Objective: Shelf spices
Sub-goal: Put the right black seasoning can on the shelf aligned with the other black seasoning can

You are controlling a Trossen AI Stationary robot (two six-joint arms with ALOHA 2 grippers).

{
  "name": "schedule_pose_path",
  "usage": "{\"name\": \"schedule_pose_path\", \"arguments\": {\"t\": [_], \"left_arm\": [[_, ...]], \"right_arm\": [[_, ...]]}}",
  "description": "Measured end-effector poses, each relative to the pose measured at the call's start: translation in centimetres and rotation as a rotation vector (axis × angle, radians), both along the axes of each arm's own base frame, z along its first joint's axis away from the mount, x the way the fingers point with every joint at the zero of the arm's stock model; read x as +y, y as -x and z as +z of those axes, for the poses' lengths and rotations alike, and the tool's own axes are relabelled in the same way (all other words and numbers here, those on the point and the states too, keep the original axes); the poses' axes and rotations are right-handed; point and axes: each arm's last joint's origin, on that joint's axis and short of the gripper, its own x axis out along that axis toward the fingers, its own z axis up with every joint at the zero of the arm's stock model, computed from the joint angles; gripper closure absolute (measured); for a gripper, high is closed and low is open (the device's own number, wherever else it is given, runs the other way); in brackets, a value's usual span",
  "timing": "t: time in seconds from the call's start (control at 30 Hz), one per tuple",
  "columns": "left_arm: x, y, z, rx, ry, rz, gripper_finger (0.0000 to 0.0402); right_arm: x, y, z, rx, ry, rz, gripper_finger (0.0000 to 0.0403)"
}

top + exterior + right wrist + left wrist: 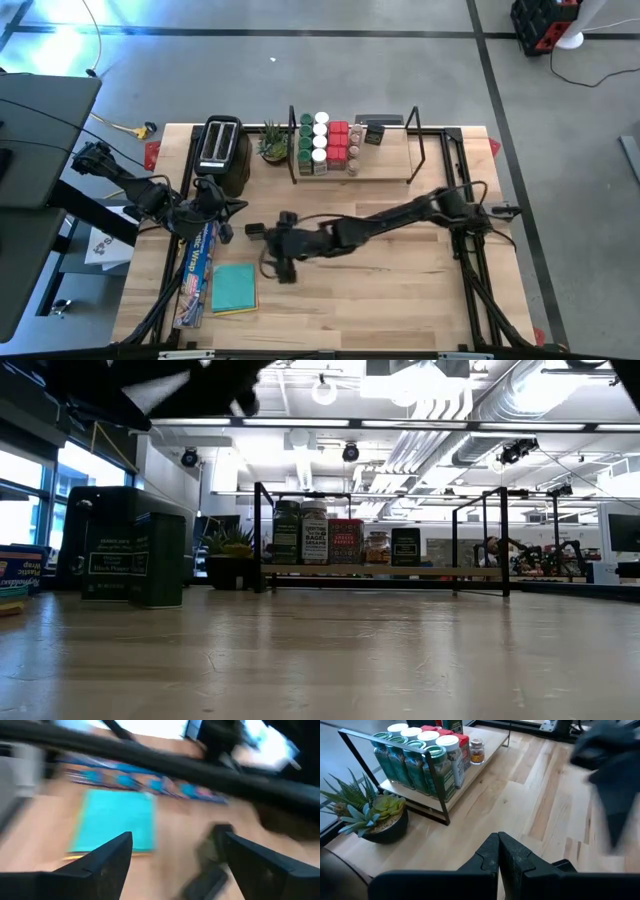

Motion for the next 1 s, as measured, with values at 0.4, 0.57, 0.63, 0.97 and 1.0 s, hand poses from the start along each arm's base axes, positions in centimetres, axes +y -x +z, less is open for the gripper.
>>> {"name": "schedule_pose_path", "arguments": {"t": [0.4, 0.57, 0.63, 0.97, 1.0], "left_arm": [[-0.1, -0.1, -1.1, 0.015, 0.025, 0.008, 0.0402], [-0.1, -0.1, -1.0, 0.014, -0.006, 0.013, 0.0402], [0.0, -0.1, -1.0, 0.013, -0.01, 0.017, 0.0402], [0.0, -0.1, -1.0, 0.015, -0.018, 0.015, 0.0401], [0.0, -0.1, -1.0, 0.015, -0.018, 0.014, 0.0402]], "right_arm": [[-0.4, -4.3, -4.5, 0.207, -0.098, -0.426, 0.0094], [-1.5, -4.0, -6.7, 0.291, -0.211, -0.483, 0.0099], [-1.7, -4.0, -7.1, 0.297, -0.225, -0.505, 0.0109], [-2.1, -4.0, -6.9, 0.361, -0.21, -0.353, 0.0267], [-2.0, -3.9, -6.7, 0.38, -0.203, -0.326, 0.0288]]}}
